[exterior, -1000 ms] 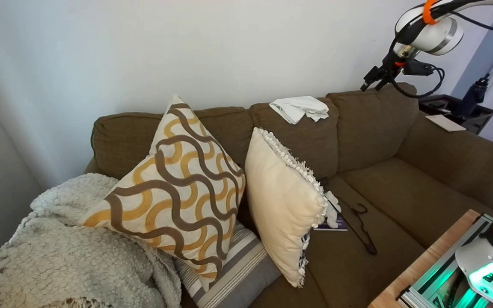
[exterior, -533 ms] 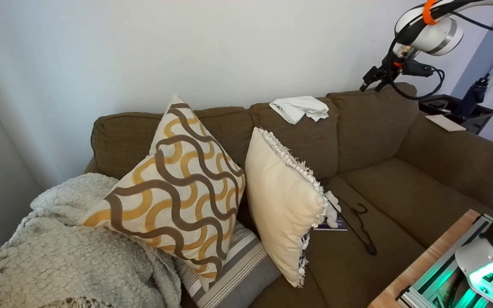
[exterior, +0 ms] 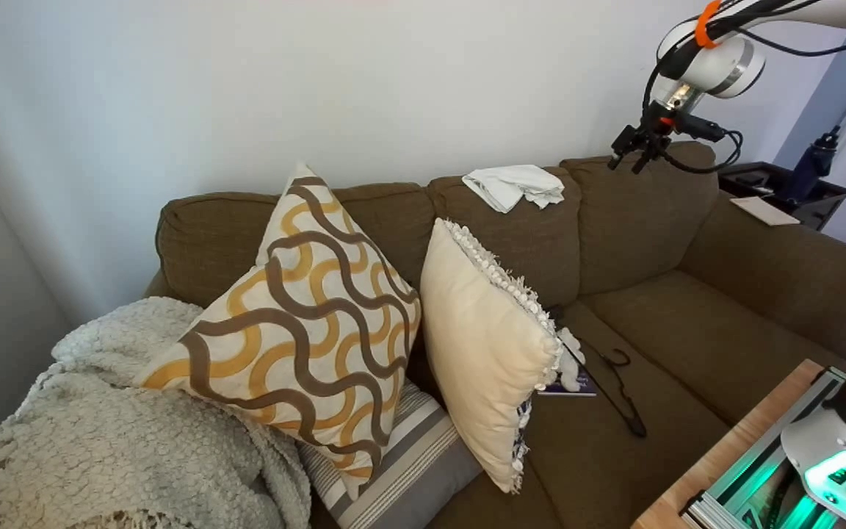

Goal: Put the white towel on the seat of the chair

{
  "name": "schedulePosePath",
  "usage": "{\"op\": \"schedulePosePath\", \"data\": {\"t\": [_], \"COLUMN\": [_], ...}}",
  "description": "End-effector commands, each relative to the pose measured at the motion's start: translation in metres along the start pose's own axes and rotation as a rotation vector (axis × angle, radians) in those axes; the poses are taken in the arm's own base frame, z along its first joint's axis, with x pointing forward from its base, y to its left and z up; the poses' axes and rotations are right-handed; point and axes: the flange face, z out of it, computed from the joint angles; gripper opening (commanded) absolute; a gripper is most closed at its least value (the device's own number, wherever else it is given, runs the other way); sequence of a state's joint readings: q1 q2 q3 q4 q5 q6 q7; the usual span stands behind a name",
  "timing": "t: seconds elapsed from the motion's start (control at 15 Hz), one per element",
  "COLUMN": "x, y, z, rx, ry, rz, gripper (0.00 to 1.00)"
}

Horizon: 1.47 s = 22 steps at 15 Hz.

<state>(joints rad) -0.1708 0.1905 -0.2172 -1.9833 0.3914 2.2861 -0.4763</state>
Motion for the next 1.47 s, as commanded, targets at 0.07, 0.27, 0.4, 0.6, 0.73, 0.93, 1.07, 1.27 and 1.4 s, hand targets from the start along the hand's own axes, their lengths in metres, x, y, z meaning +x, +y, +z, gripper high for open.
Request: {"op": "schedulePosePath", "data": {"t": [0.07,0.27,0.4,0.6,0.73,0.93,1.07,1.27,1.4], "x": [0.046,0.081,0.105,0.141,0.130,0.136,0.142,0.167,0.179], "y": [0.067,0.096,0.106,0.104,0.094,0.091,0.088,0.063,0.047], "z": [0.033,0.048,0.050,0.058,0.051,0.055,0.060,0.086,0.108], "rx": [0.009,-0.022,-0.030,-0.001,-0.023,-0.020,-0.007,0.032,0.061], "ry": [-0.113,-0.043,0.024,0.135,0.098,0.103,0.130,0.218,0.236], "rz": [0.028,0.053,0.035,-0.020,-0.010,-0.017,0.008,0.017,0.035], "gripper": [1.00,1.00,1.00,1.00,1.00,1.00,1.00,1.00,1.00]}}
